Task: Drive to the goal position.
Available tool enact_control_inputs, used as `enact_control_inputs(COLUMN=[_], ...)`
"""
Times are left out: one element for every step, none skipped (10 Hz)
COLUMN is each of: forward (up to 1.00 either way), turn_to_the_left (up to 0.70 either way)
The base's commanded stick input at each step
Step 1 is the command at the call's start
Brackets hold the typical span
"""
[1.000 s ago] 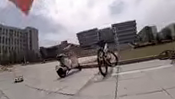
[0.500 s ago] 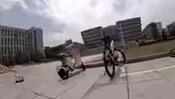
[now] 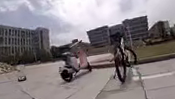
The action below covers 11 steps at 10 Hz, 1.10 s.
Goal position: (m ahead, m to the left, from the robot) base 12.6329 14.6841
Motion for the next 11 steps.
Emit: enact_control_inputs(forward=[0.00,0.00,0.00,0.00,0.00,0.00,0.00,0.00,0.00,0.00,0.00], turn_to_the_left=[0.69,0.69,0.69,0.69,0.69,0.69,0.69,0.69,0.69,0.69,0.69])
